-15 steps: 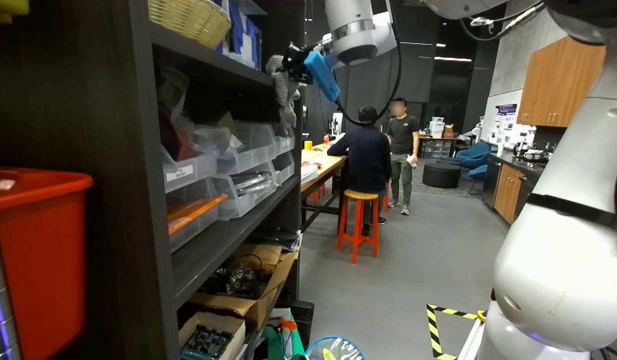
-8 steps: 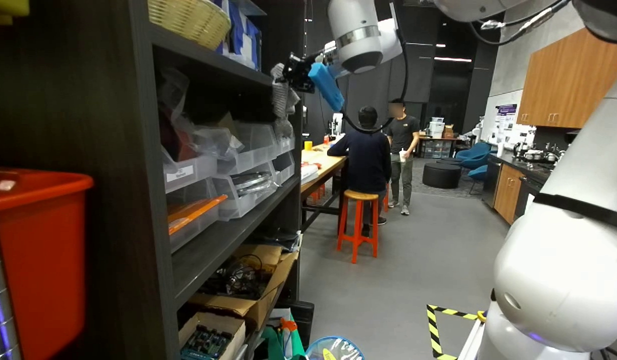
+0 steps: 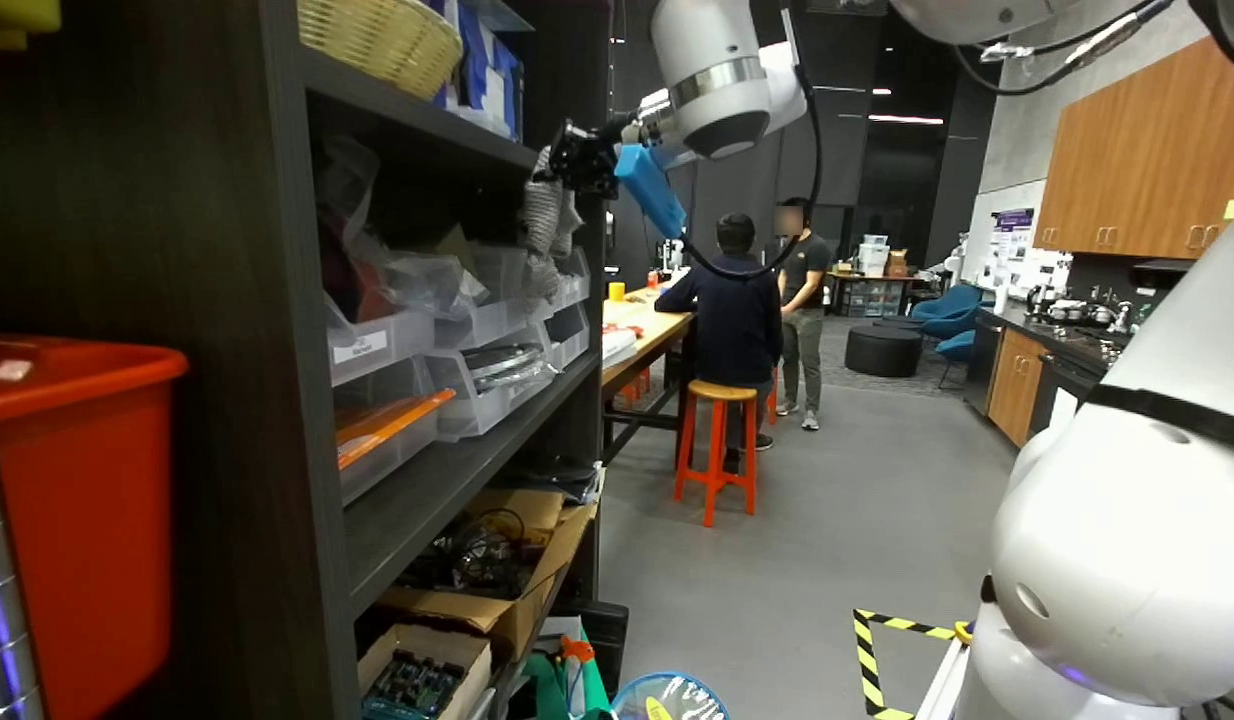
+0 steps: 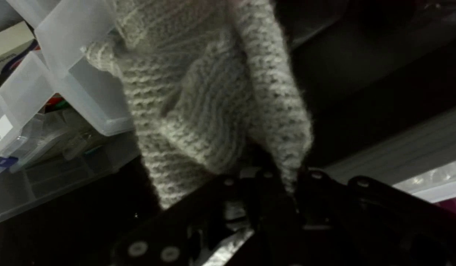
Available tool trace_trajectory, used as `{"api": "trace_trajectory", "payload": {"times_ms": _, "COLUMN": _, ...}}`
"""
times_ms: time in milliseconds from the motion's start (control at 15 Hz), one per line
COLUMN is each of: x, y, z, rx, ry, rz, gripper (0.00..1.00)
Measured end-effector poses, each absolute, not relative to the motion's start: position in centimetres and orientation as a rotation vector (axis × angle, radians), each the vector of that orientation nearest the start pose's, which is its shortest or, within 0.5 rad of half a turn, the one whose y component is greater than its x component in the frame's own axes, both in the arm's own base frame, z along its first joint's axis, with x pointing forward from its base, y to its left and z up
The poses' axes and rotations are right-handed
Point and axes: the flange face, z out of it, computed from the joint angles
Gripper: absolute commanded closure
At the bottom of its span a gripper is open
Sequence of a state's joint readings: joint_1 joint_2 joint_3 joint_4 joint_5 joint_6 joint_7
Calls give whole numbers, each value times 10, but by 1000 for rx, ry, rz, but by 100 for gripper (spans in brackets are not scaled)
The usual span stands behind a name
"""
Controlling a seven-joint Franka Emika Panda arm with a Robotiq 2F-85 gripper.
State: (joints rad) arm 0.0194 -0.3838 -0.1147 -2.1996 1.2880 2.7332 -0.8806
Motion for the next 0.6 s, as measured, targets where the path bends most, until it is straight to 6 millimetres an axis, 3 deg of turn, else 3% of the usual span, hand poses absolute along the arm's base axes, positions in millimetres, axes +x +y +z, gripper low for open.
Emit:
{"api": "trace_trajectory", "payload": {"times_ms": 333, "x": 464, "y": -68, "z": 604, "rx": -2216, "ry": 155, "rz": -1398, "gripper": 97}}
{"api": "trace_trajectory", "payload": {"times_ms": 600, "x": 453, "y": -66, "z": 599, "rx": -2223, "ry": 118, "rz": -1401, "gripper": 97}}
